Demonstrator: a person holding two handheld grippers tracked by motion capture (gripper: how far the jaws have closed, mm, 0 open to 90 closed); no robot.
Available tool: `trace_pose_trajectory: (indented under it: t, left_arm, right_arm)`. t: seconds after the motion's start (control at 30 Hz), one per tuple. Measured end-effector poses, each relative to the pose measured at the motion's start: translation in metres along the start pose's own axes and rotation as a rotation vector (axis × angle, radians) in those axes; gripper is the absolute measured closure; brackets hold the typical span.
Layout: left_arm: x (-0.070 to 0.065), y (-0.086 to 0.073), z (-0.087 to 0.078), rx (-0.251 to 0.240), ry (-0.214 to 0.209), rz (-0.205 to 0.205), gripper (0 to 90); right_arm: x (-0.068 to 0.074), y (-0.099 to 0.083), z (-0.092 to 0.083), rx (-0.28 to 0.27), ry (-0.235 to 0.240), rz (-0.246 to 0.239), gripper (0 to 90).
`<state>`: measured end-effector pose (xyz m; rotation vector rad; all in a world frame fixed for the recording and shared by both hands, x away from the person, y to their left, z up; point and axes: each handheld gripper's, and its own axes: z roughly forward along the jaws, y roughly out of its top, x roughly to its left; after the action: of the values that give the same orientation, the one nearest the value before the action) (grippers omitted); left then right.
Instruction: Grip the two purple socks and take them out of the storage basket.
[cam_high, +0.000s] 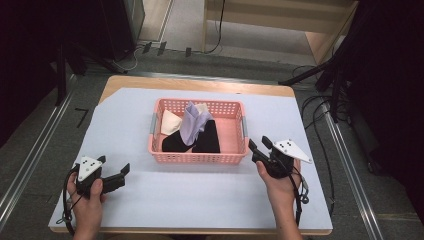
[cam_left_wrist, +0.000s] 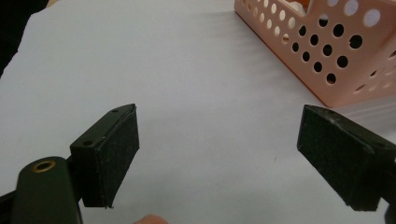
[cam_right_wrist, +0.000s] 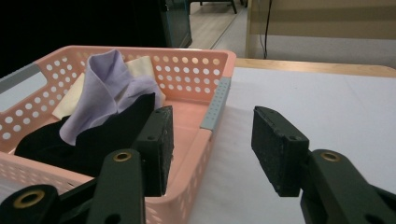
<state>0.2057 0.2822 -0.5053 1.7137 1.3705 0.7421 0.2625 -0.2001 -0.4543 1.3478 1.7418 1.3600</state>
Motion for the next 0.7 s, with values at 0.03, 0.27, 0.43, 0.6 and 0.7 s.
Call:
trace_pose_trajectory:
  t: [0.03, 0.27, 0.43, 0.6, 0.7]
  left_arm:
    - [0.000, 0.000, 0.000, -0.001, 0.000, -0.003, 14.0]
    - [0.001, 0.000, 0.000, 0.009, -0.004, -0.001, 14.0]
    - [0.000, 0.000, 0.001, 0.007, -0.005, 0.002, 14.0]
    - [0.000, 0.000, 0.001, 0.009, -0.005, 0.001, 14.0]
    - [0.000, 0.000, 0.001, 0.010, -0.007, 0.001, 14.0]
  right_arm:
    - [0.001, 0.001, 0.001, 0.000, 0.000, -0.008, 49.2]
    - [0.015, 0.008, 0.014, 0.004, 0.024, -0.011, 49.3]
    - [0.025, 0.012, 0.023, 0.008, 0.036, -0.020, 49.3]
    - [0.035, 0.015, 0.033, 0.016, 0.044, -0.029, 49.4]
    - [0.041, 0.015, 0.039, 0.033, 0.041, -0.031, 49.5]
